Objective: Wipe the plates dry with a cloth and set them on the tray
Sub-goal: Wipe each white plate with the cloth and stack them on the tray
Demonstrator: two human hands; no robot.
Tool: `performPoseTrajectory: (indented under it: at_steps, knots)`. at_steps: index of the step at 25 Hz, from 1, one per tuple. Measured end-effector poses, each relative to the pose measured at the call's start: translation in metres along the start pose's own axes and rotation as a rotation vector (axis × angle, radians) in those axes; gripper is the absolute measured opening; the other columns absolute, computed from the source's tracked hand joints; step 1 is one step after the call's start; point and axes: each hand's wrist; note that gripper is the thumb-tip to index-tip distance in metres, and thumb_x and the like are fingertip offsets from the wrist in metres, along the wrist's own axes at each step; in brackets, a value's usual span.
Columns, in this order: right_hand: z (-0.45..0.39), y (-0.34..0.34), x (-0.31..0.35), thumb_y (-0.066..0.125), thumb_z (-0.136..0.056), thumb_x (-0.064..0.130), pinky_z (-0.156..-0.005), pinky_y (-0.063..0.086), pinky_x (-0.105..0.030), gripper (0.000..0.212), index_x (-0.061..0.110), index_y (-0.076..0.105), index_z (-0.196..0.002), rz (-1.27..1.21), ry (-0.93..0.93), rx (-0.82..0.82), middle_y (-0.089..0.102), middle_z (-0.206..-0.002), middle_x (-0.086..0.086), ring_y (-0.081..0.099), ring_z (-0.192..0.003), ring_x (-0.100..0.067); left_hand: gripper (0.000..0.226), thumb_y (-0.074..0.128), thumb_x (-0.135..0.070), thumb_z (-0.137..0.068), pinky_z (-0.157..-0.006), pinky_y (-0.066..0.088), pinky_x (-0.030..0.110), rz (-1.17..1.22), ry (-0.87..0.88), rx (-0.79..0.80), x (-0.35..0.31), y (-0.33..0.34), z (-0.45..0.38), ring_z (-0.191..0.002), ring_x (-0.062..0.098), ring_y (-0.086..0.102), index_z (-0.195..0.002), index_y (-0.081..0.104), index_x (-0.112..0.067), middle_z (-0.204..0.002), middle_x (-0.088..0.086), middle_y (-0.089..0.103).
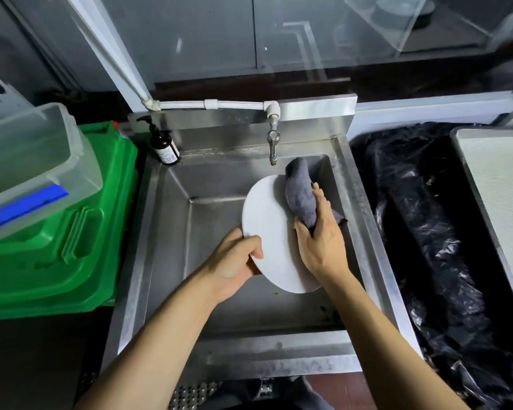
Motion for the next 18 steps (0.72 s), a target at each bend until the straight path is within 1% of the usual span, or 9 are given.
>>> performPoseTrajectory:
  at_steps: [2, 3, 6, 9, 11, 13, 15, 17, 18]
  knots:
    - [-0.004, 0.009, 0.013, 0.058, -0.094, 0.003, -0.119, 0.022, -0.013, 0.067, 0.014, 0.035, -0.156, -0.092, -0.002, 0.036, 0.037, -0.162, 0.001, 0.034, -0.149, -0.016, 0.024, 0.041, 0.015, -0.079, -0.071, 0.053, 0.039, -0.017, 0.019, -0.004, -0.004, -0.004, 0.000, -0.090, 0.032, 0.056, -0.086, 0.052, -0.006, -0.094, 0.016, 0.060]
    - [-0.004, 0.013, 0.020, 0.058, -0.094, 0.003, -0.117, 0.024, -0.011, 0.067, 0.015, 0.037, -0.156, -0.128, -0.018, 0.071, 0.040, -0.161, 0.002, 0.036, -0.147, -0.013, 0.022, 0.044, 0.013, -0.076, -0.073, 0.052, 0.040, -0.032, 0.028, -0.001, -0.006, -0.005, 0.000, -0.089, 0.031, 0.055, -0.087, 0.052, -0.004, -0.094, 0.016, 0.058]
    - [0.004, 0.029, 0.041, 0.056, -0.091, 0.012, -0.121, 0.029, -0.022, 0.065, 0.016, 0.042, -0.155, -0.286, -0.165, 0.228, 0.044, -0.158, 0.003, 0.038, -0.146, -0.005, 0.032, 0.040, 0.011, -0.072, -0.083, 0.043, 0.048, -0.067, 0.060, 0.022, -0.014, -0.011, 0.000, -0.093, 0.032, 0.049, -0.101, 0.051, 0.005, -0.099, 0.020, 0.051]
    - [0.008, 0.036, 0.043, 0.055, -0.092, 0.016, -0.120, 0.032, -0.028, 0.053, 0.021, 0.052, -0.144, -0.286, -0.343, 0.204, 0.046, -0.152, 0.000, 0.041, -0.144, -0.011, 0.043, 0.042, 0.007, -0.064, -0.085, 0.035, 0.053, -0.044, 0.066, 0.024, -0.018, -0.017, 0.000, -0.095, 0.033, 0.046, -0.106, 0.046, 0.015, -0.101, 0.020, 0.049]
    - [0.001, 0.032, 0.037, 0.058, -0.095, 0.011, -0.115, 0.038, -0.034, 0.043, 0.020, 0.056, -0.137, -0.222, -0.273, 0.076, 0.047, -0.142, -0.001, 0.048, -0.134, -0.013, 0.038, 0.045, 0.004, -0.061, -0.081, 0.035, 0.051, -0.028, 0.053, 0.005, -0.019, -0.022, 0.002, -0.090, 0.032, 0.049, -0.097, 0.055, 0.008, -0.093, 0.017, 0.054]
    - [-0.011, 0.024, 0.034, 0.060, -0.096, 0.009, -0.107, 0.042, -0.035, 0.039, 0.016, 0.056, -0.134, -0.146, -0.030, -0.078, 0.050, -0.136, -0.002, 0.052, -0.125, -0.019, 0.023, 0.048, 0.004, -0.063, -0.077, 0.037, 0.049, -0.026, 0.041, -0.004, -0.019, -0.024, 0.004, -0.086, 0.031, 0.052, -0.078, 0.061, -0.008, -0.088, 0.013, 0.059]
    - [-0.015, 0.024, 0.036, 0.059, -0.095, 0.010, -0.100, 0.043, -0.031, 0.042, 0.015, 0.056, -0.136, -0.156, 0.101, -0.131, 0.058, -0.132, 0.000, 0.056, -0.119, -0.018, 0.024, 0.048, 0.005, -0.065, -0.078, 0.039, 0.049, -0.022, 0.039, 0.019, -0.022, -0.024, 0.005, -0.089, 0.031, 0.052, -0.071, 0.059, -0.015, -0.091, 0.012, 0.059]
    - [-0.009, 0.031, 0.048, 0.056, -0.092, 0.012, -0.093, 0.046, -0.029, 0.039, 0.013, 0.058, -0.132, -0.245, -0.015, -0.066, 0.066, -0.119, 0.005, 0.061, -0.108, -0.007, 0.028, 0.047, 0.004, -0.063, -0.078, 0.041, 0.047, -0.042, 0.052, 0.033, -0.024, -0.022, 0.003, -0.086, 0.029, 0.052, -0.070, 0.065, -0.017, -0.083, 0.012, 0.059]
    - [-0.004, 0.037, 0.053, 0.055, -0.091, 0.013, -0.093, 0.047, -0.027, 0.039, 0.011, 0.060, -0.129, -0.308, -0.096, 0.009, 0.068, -0.117, 0.006, 0.061, -0.106, -0.002, 0.033, 0.046, 0.004, -0.062, -0.079, 0.041, 0.047, -0.050, 0.060, 0.047, -0.025, -0.021, 0.003, -0.086, 0.030, 0.051, -0.080, 0.067, -0.012, -0.084, 0.015, 0.057]
Point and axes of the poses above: each hand's wrist, its own z-axis away from the middle knuckle, its own y-axis out of the palm, x = y × z
